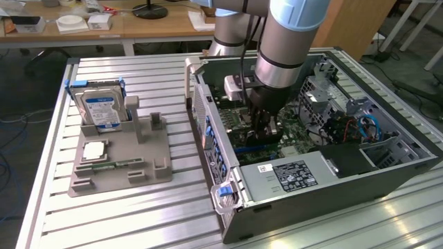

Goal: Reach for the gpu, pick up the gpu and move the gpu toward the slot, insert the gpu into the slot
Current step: 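Insert the gpu into the slot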

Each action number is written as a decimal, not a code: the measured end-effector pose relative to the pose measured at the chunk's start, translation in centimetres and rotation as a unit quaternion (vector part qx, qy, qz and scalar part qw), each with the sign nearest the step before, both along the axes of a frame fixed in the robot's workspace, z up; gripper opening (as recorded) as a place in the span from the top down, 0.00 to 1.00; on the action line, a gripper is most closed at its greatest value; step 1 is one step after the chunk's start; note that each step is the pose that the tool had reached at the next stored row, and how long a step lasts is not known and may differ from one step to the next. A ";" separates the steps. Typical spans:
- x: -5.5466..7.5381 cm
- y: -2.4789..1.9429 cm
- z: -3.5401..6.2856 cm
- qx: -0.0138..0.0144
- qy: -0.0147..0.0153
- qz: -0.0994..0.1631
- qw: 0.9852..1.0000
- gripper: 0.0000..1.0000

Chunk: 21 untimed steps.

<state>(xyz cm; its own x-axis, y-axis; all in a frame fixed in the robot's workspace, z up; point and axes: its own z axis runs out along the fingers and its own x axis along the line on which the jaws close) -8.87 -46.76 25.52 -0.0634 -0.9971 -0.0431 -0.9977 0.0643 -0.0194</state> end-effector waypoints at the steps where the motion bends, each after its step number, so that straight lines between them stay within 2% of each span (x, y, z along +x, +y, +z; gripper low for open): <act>1: 0.0 0.00 0.02 0.000 0.000 0.000 1.000 0.73; 9: 0.2 0.00 0.07 0.000 0.001 0.000 1.000 0.73; 13: 0.8 -0.01 0.07 0.000 0.003 0.000 1.000 0.73; 21: 0.8 0.00 0.28 0.000 0.004 0.000 1.000 0.73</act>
<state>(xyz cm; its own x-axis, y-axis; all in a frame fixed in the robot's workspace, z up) -8.06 -46.76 25.79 -0.0638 -0.9970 -0.0428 -0.9979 0.0643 -0.0104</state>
